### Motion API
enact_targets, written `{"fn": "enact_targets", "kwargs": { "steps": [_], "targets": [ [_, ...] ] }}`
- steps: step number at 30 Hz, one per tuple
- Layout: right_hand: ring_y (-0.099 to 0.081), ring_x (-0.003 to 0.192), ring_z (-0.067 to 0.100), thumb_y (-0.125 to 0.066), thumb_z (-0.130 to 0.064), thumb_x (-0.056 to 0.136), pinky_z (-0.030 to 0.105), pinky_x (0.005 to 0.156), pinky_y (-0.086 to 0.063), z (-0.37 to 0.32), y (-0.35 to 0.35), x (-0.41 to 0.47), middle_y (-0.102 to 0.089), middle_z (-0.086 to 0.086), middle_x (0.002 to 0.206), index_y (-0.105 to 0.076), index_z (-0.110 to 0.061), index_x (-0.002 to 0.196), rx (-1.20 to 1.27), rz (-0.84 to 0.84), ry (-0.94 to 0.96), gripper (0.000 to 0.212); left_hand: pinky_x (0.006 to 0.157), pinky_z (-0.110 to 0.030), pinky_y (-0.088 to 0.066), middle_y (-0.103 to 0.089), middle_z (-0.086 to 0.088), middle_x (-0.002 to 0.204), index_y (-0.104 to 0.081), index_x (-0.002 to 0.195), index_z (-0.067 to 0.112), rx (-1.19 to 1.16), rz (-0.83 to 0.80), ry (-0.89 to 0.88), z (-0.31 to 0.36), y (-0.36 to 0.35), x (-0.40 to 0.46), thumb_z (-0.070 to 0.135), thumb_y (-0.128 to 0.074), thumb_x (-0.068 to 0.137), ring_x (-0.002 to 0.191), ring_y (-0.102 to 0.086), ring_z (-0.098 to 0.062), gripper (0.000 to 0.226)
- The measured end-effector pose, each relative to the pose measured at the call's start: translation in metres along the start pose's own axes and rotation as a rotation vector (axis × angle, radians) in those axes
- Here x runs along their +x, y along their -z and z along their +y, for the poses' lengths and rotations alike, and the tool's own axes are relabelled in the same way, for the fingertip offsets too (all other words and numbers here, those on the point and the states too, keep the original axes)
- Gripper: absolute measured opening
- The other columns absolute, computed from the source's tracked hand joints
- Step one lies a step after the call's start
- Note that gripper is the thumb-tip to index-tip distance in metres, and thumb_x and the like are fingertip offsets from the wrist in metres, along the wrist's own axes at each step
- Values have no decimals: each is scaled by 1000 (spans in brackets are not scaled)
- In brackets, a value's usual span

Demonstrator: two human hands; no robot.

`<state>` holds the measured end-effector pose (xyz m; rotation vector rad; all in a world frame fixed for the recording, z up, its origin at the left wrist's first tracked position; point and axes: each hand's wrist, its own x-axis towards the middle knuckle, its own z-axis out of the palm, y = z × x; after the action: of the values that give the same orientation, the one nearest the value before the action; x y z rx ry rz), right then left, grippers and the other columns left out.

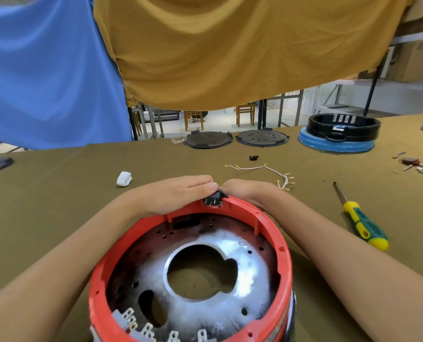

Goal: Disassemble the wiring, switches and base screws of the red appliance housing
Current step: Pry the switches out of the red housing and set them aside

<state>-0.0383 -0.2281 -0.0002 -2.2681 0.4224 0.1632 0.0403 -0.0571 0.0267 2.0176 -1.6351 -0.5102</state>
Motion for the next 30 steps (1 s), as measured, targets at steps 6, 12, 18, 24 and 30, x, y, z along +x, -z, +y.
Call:
{"fn": "enact_targets", "kwargs": {
  "steps": [6,12,18,24,30],
  "targets": [
    [-48,51,13,-46,-31,101,21,48,-38,13,-6,1,-55,1,58,-56,-10,72,342,235,30,36,78,-21,-37,-46,12,80,-51,83,24,-29,-2,-11,-2,1,0,54,-33,99,77,-43,-6,39],
    [-61,45,17,-32,-34,109,29,47,-56,-8,10,-20,-57,8,63,-50,-8,87,867,631,262,39,77,-17,-38,-46,15,78,-50,78,29,-79,-3,7,-2,1,-2,51,-34,100,76,-43,-3,35],
    [-43,59,11,-43,-26,107,23,56,-35,-22,18,-42,-49,12,70,-55,-5,88,314,700,692,31,89,-13,-39,-59,16,88,-60,86,33,-58,11,69,1,5,-5,42,-33,105,89,-55,0,35],
    [-45,61,2,-74,-54,81,18,58,-33,-25,9,-53,-60,-3,77,-69,-25,91,-293,263,575,31,101,-21,-40,-67,3,120,-67,119,19,-71,50,143,5,9,-10,18,-38,103,112,-57,-10,33],
    [-45,60,10,-76,-51,81,26,57,-34,-29,1,-58,-57,-3,67,-67,-21,89,-438,303,620,32,87,-25,-41,-67,18,91,-67,93,33,-126,35,179,-9,15,-26,35,-46,103,90,-61,-1,23]
  ]
}}
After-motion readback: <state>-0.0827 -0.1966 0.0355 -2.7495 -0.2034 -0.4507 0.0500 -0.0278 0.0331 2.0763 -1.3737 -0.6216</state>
